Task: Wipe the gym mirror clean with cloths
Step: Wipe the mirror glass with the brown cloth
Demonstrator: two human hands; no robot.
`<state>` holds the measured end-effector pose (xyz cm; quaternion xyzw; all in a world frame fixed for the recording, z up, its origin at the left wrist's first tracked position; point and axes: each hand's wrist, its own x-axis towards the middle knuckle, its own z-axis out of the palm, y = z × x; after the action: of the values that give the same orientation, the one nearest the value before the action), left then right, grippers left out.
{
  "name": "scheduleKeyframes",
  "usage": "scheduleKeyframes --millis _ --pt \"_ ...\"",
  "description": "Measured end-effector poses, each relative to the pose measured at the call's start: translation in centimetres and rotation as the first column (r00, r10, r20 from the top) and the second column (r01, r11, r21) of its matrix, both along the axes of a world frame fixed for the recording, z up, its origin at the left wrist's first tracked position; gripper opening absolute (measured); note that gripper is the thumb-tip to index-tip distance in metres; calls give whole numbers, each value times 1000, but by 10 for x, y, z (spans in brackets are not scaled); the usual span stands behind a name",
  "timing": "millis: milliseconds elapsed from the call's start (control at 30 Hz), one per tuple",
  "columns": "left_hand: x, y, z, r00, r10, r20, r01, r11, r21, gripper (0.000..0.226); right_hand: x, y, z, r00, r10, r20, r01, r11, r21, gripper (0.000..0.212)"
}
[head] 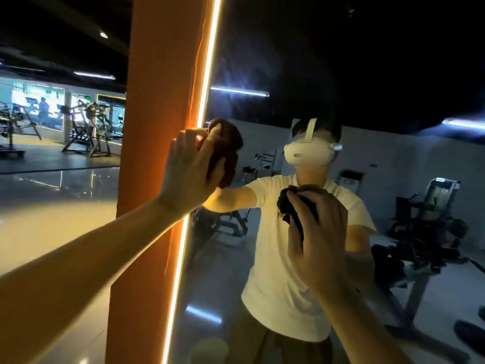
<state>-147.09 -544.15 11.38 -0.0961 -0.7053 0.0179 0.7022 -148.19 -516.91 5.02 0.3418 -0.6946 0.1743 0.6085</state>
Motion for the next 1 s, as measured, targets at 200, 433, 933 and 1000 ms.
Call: scheduleKeyframes --millis 200,433,933,1000 --pt "-4 11 -157 972 -86 220 156 933 -325 46 -3 -8 -26 1000 -4 18 4 1000 -4 41" --pt "1 -34 -157 980 186 76 -57 618 -784 39 -3 -11 -50 999 -45 16 44 998 46 41" --pt "-13 -30 -196 975 156 158 77 427 -901 61 -1 -11 -90 961 -276 3 271 943 192 75" --pt "-25 -25 -155 995 93 38 -12 483 -876 57 -2 -9 -89 954 -300 -6 296 937 186 65"
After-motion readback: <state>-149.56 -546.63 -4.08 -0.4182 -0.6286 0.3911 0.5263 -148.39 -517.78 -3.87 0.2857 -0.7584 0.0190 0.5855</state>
